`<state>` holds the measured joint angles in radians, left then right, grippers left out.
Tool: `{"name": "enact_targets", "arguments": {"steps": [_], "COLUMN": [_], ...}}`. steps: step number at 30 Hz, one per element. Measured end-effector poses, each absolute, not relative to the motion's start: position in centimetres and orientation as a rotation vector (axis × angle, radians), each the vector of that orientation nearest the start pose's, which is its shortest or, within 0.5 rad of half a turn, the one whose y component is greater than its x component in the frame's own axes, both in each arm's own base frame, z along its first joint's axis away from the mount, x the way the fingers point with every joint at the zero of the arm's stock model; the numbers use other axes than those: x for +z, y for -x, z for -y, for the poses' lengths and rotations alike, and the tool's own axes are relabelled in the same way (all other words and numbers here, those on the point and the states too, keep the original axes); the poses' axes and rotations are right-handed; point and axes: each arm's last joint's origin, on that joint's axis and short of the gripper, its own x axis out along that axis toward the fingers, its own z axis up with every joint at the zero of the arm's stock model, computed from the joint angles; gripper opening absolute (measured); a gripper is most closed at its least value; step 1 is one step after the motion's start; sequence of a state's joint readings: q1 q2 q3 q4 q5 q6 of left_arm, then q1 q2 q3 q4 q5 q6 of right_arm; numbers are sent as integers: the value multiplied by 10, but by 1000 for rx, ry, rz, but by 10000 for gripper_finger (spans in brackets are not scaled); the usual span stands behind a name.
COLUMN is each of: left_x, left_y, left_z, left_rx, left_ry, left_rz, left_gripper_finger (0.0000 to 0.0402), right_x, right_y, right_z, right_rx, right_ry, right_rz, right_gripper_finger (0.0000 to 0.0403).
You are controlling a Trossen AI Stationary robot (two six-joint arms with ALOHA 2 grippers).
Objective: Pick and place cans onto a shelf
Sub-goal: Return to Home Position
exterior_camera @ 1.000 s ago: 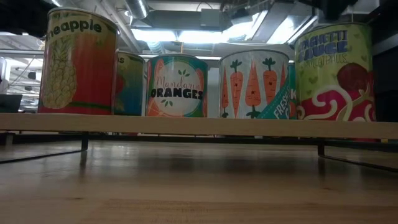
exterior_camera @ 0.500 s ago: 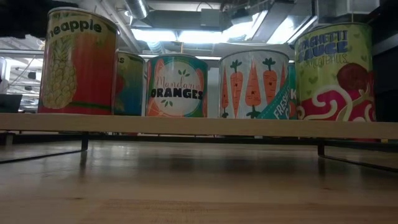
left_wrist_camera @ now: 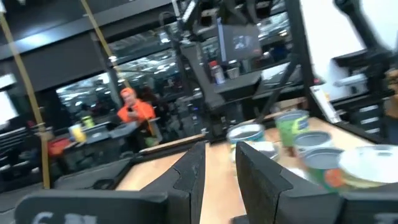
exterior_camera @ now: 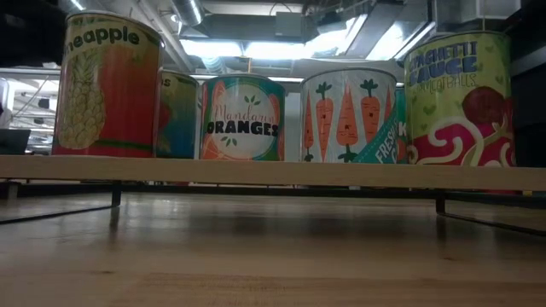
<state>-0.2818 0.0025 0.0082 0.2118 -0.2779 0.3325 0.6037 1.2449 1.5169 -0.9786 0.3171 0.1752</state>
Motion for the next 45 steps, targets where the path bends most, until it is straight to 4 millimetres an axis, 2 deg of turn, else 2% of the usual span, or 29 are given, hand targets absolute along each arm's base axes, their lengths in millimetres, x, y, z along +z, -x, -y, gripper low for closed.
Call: {"name": "enact_targets", "arguments": {"steps": [3,6,14,24,35,45], "left_x": [184,182,173,170,170,170], "left_y": [-94,-95,-96,-97,-97,-97], "left_z": [14,8,0,-2,-2,-2], "left_rx": [85,153,193,138,137,137], "left_ry": [-283,-286,-221,-160,-162,-162], "left_rz": [178,148,53,32,31,30], "left_gripper_finger": [82,82,82,82,82,82], "right_x": [421,416,364,316,268,235], "right_y": [-184,-176,-145,-103,-82,-71], "right_z": [-116,-110,-88,-59,-44,-36], "right_rx": [228,243,256,267,267,268], "right_ry": [176,197,146,8,-11,14], "right_rz": [-630,-595,-453,-232,-134,12], "right_gripper_finger": [94,94,94,94,94,94]}}
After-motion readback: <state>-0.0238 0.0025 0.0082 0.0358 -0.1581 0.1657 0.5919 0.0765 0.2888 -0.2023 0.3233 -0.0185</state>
